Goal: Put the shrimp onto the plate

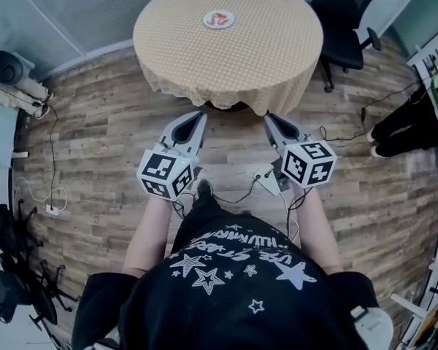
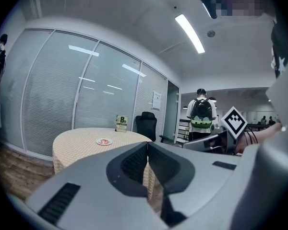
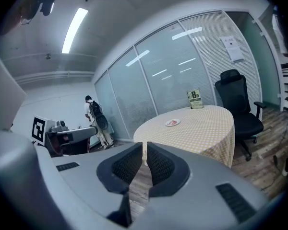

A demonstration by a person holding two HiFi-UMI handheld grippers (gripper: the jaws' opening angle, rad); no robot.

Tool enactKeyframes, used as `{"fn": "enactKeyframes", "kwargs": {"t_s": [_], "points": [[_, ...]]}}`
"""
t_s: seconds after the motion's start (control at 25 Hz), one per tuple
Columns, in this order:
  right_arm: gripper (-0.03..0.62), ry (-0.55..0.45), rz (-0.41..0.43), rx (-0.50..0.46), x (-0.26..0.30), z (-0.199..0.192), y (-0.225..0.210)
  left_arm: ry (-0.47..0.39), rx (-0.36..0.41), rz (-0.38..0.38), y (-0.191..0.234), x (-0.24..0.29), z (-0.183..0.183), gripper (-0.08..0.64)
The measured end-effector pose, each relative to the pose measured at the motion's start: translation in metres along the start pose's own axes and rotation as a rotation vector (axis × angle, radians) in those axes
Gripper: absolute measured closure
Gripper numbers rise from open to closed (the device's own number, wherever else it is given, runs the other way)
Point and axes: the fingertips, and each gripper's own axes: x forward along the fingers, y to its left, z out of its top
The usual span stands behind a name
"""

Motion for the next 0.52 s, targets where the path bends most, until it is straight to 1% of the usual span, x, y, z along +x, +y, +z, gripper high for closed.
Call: {"fn": "enactKeyframes", "kwargs": {"t_s": [0.2,0.4,0.52], "points": [[0.546,0.005,0.031,0.005,-0.03,-0.013,-0.005,0.004,0.003,0.038,-0.033,-0.013,-0.009,0.551],[0.546,0.002,0.067,-0.01,-0.048,-0.018,-0.001,0.006,0.02,0.082,-0.054,-0.021,-0.011,0.551],[0.546,-0.002,0.078,-0.017,-0.058,-0.019,0.0,-0.002,0.034,0.092,-0.067,-0.024,-0.01,0.551]]}}
